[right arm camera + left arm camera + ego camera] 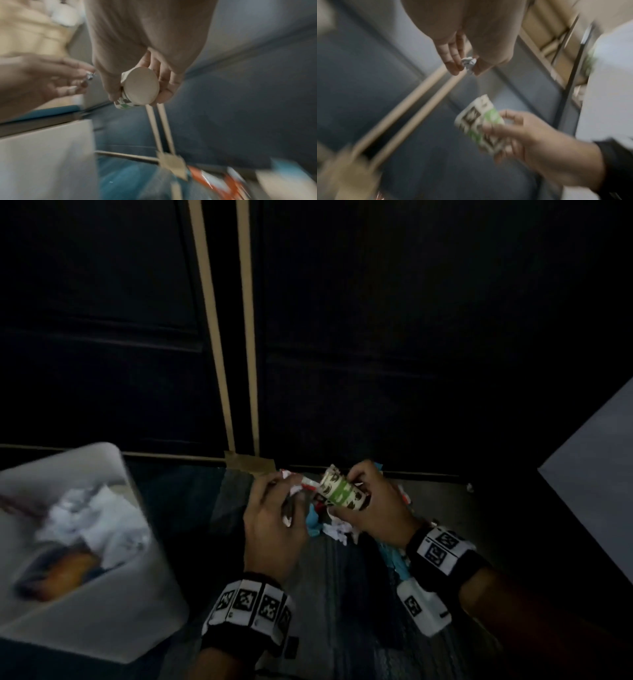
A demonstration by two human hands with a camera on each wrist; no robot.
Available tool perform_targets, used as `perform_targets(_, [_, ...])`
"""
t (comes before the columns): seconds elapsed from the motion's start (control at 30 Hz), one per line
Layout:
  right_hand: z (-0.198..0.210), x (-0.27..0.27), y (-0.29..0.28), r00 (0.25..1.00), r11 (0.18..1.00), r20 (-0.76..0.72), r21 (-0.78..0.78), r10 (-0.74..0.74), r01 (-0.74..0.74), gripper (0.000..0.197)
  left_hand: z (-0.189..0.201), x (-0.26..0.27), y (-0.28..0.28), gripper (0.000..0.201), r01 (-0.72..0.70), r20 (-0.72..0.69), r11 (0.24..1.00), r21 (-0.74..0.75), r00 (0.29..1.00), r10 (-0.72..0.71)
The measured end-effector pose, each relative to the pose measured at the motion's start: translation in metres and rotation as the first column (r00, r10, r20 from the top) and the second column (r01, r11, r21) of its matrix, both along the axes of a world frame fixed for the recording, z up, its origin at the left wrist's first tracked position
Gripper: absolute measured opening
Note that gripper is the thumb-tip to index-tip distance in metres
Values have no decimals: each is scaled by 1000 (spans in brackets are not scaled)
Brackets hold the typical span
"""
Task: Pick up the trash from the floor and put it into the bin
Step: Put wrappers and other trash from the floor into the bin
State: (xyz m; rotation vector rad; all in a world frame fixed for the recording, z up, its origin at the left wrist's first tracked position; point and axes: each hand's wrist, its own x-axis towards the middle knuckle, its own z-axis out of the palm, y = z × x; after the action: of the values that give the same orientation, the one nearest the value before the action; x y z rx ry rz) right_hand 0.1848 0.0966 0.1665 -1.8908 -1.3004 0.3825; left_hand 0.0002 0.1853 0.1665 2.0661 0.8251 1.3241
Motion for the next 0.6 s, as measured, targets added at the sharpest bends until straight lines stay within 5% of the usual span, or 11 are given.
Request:
perform_targets(0.13, [85, -53, 32, 992, 995, 77, -1, 99, -99, 53, 81, -59, 32, 18, -150, 76, 987, 57, 986, 145])
perform_targets(0.27, [134, -109, 74, 948, 955, 126, -74, 294, -286, 50, 113, -131, 71, 16, -240, 8, 971, 5, 971, 240])
perform_targets(0.43, [121, -172, 137, 872, 886, 157, -62, 463, -460, 45, 87, -213, 123, 14, -363, -449, 928, -78, 844, 292])
perform_targets(0.6, [91, -216, 197, 795, 811, 175, -43, 581, -583, 54, 76, -241, 139, 42, -494, -531, 840, -222, 784, 321])
